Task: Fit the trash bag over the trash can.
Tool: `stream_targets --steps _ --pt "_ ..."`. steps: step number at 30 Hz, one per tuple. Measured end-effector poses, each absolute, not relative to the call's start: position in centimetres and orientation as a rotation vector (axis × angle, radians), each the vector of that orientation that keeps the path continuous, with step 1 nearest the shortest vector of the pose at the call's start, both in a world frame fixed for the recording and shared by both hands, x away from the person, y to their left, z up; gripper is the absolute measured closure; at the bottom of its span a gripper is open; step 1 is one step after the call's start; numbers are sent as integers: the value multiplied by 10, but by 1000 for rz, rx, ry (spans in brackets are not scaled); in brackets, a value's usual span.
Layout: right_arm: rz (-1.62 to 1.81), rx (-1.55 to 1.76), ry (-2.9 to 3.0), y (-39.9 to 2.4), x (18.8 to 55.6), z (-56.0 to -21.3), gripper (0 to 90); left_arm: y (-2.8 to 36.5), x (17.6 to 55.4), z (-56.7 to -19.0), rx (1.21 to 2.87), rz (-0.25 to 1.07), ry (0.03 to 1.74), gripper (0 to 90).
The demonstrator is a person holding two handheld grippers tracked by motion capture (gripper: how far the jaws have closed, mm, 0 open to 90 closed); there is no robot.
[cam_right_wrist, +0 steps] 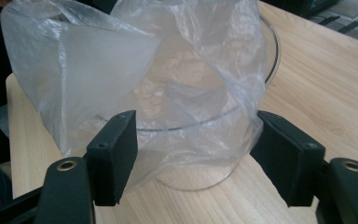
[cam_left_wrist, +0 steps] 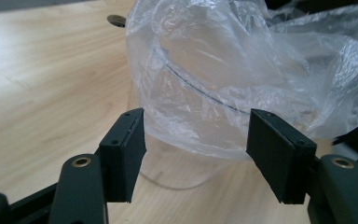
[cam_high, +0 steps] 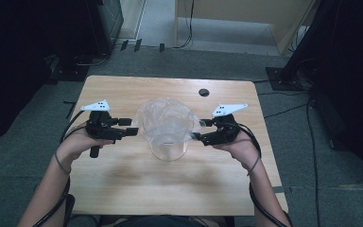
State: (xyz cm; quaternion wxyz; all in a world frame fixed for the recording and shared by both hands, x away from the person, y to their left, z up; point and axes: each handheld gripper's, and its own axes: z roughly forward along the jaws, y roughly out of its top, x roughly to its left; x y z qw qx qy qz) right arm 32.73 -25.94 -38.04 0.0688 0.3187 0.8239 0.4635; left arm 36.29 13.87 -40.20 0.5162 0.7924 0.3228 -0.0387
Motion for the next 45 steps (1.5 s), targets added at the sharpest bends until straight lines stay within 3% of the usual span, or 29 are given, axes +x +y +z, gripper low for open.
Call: stream_targets --steps 10,17,19,22,24,25,45 --pt "1381 901 2525 -252 326 -384 417 122 361 -411 1909 -113 690 490" --pt "1396 898 2524 -253 325 -385 527 122 358 -408 1927 -117 652 651" --pt "1385 902 2527 -254 325 -385 572 121 357 -406 1932 -118 641 728" --pt "1375 904 2513 -255 323 -384 755 119 356 -405 1948 -143 653 784" --pt "1363 882 2495 -254 322 -383 801 118 355 -404 1970 -142 660 804" --pt "1358 875 2482 -252 321 -382 866 117 356 -404 1982 -130 672 869" --pt "1282 928 2550 -270 324 -384 892 138 363 -402 2032 13 773 900"
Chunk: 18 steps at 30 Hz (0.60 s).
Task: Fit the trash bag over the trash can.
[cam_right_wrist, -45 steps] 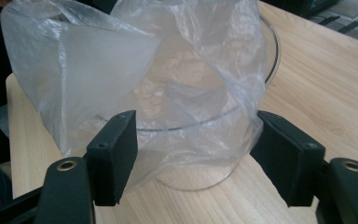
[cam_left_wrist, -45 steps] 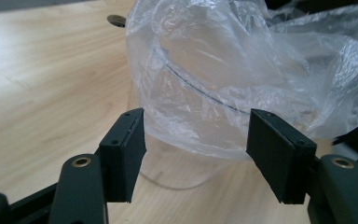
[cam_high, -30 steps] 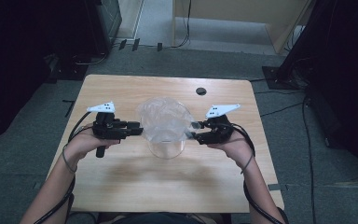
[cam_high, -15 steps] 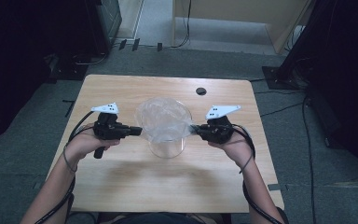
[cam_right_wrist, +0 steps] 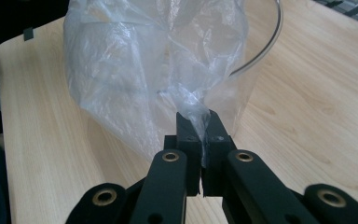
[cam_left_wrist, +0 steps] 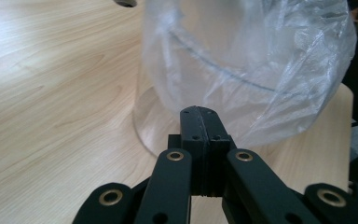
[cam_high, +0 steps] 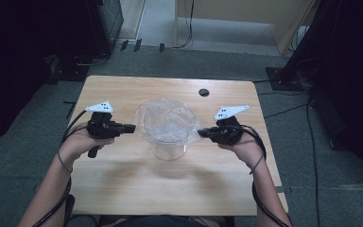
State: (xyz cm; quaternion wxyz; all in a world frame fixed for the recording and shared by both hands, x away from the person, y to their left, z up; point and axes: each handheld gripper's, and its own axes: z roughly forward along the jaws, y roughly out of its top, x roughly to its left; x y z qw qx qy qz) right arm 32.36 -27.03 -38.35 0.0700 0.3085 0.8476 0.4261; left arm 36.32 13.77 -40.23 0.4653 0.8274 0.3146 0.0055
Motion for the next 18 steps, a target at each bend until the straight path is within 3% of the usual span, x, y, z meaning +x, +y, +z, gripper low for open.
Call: stream_targets --steps 13,18 --pt "1216 946 2638 -255 329 -405 878 117 363 -421 2067 -63 748 898" --pt "1199 945 2664 -248 331 -413 876 111 362 -426 2104 -26 740 898"
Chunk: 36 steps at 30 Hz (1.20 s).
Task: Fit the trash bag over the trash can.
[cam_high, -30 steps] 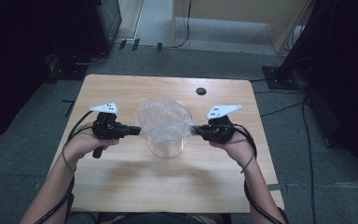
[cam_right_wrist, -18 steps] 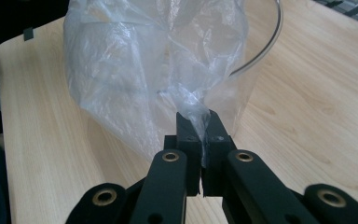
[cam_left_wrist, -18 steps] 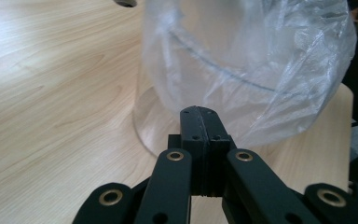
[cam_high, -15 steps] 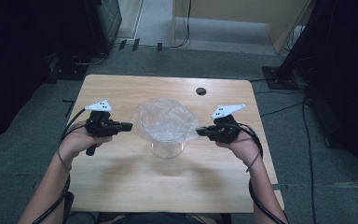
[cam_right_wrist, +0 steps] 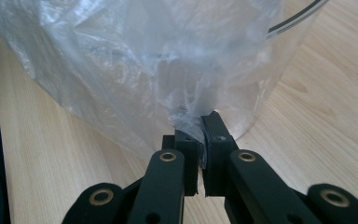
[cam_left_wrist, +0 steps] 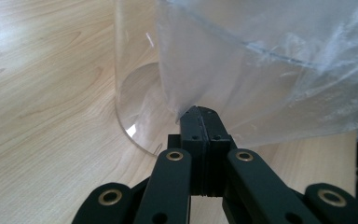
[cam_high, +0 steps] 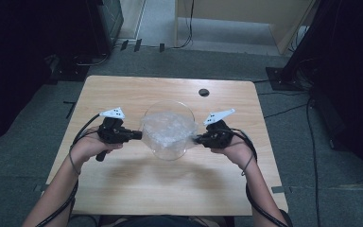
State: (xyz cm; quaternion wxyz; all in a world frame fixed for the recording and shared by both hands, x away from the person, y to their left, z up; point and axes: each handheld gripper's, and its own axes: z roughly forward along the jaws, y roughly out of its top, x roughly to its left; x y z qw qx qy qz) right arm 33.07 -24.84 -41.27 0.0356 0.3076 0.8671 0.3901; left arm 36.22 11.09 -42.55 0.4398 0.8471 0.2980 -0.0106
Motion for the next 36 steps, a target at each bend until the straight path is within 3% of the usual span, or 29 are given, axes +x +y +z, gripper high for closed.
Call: stream_targets --steps 7,12,13,14,23,36 --pt "1115 962 2654 -248 334 -423 868 112 366 -431 2105 56 768 897" --pt "1114 951 2643 -249 335 -421 842 114 367 -430 2062 29 766 794" --pt "1154 905 2644 -252 334 -418 693 117 366 -425 2039 54 738 767" --pt "1163 864 2644 -253 334 -417 643 118 365 -422 2025 63 722 732" --pt "1245 800 2559 -266 333 -401 417 127 360 -405 1962 147 593 467" --pt "1401 793 2429 -282 327 -374 357 131 357 -384 1899 221 566 392"
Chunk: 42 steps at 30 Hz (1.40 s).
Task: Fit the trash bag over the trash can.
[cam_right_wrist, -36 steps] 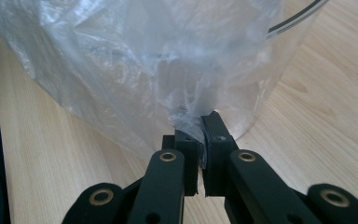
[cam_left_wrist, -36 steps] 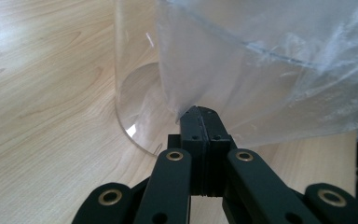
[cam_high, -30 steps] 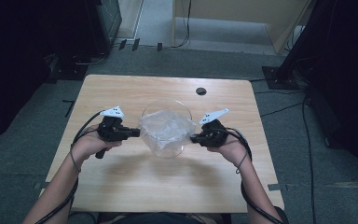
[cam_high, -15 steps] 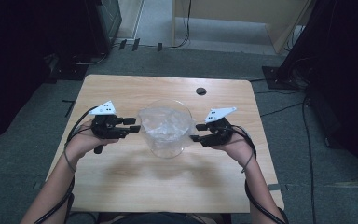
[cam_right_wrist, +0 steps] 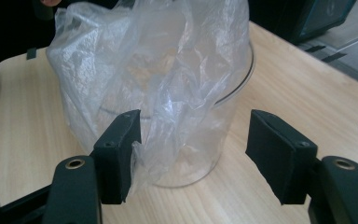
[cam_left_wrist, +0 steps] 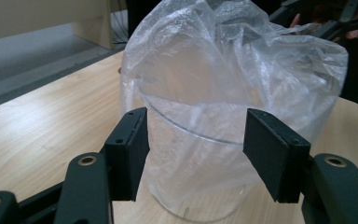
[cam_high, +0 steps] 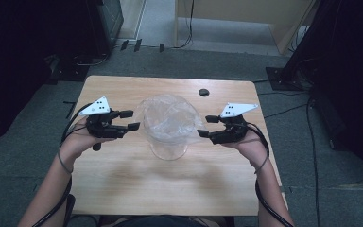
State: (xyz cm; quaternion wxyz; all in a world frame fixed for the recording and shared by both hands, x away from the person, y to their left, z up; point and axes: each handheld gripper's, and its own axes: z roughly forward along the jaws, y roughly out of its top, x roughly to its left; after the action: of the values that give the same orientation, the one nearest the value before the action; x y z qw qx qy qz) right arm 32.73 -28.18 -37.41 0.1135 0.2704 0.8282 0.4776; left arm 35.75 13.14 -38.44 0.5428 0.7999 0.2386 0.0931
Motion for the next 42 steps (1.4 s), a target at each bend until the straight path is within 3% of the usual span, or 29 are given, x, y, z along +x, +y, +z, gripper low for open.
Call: stream_targets --steps 8,14,28,40,42 --pt "1505 801 2342 -289 325 -357 359 133 360 -380 1914 259 565 380" --pt "1475 814 2339 -276 334 -351 373 124 372 -377 1942 239 582 348" --pt "1402 779 2349 -244 365 -343 421 112 399 -370 1927 243 597 365" --pt "1432 791 2331 -237 377 -347 485 104 411 -367 1895 237 564 487" --pt "1432 780 2315 -233 379 -349 529 102 411 -367 1878 251 553 571"
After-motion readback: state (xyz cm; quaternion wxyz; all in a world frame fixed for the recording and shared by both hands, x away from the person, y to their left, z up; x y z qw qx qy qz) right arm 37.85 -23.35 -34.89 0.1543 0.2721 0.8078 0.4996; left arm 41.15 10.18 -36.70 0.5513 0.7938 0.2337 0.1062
